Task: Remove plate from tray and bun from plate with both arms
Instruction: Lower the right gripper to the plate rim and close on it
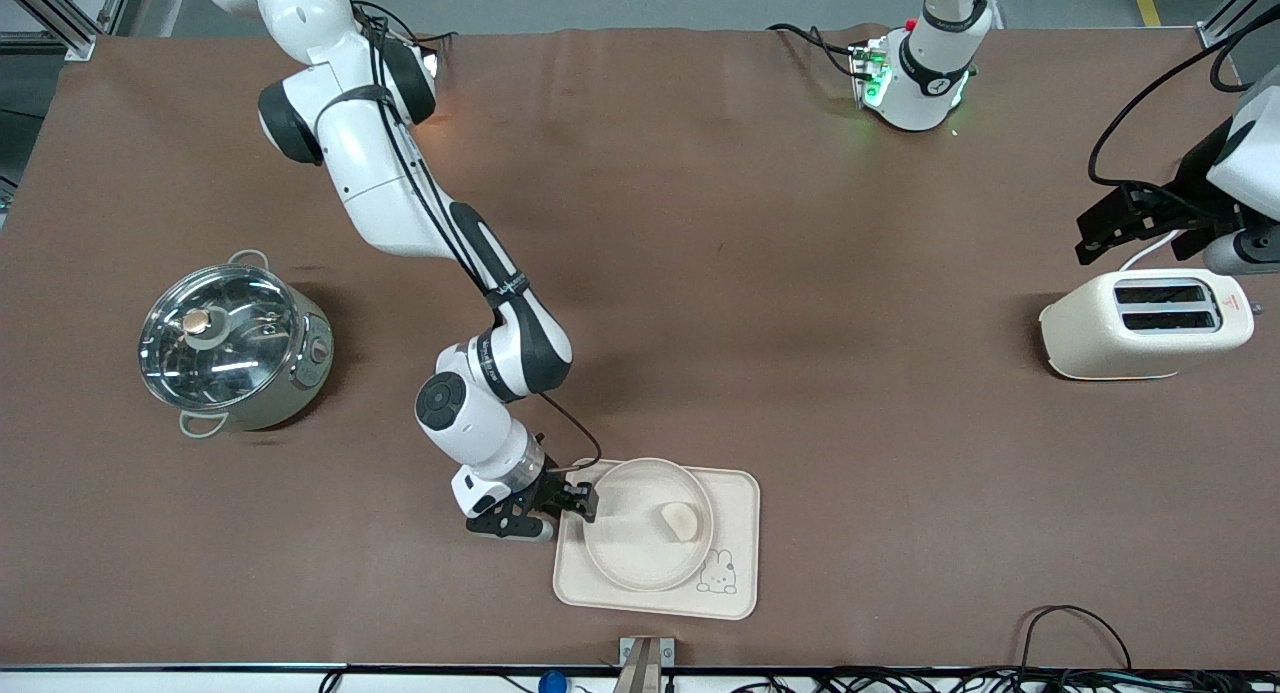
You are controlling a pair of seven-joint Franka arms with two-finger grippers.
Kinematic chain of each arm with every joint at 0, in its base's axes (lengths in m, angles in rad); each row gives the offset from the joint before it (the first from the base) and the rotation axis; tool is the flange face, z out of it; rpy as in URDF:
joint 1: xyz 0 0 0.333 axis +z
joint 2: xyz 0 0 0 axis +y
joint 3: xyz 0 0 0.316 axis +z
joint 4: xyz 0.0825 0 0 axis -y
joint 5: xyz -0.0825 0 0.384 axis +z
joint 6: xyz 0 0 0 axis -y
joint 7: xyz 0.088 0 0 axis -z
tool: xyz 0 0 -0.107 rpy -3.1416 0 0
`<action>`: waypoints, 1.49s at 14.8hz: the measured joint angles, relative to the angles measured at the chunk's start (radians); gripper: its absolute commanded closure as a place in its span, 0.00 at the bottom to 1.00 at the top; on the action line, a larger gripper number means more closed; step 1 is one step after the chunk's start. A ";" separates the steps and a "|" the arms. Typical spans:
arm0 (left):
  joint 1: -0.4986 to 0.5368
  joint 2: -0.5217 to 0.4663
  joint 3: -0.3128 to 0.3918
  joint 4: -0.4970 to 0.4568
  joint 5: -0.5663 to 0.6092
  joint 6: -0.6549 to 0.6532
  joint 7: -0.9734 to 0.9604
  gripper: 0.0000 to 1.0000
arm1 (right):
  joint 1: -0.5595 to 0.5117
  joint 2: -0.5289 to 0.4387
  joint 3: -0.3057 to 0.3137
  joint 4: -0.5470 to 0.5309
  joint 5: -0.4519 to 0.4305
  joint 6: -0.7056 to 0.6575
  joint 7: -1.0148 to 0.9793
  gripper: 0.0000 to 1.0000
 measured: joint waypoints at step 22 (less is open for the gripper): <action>0.000 0.000 0.000 0.000 0.000 0.000 0.000 0.00 | 0.034 -0.002 -0.018 0.031 -0.034 -0.018 -0.039 0.99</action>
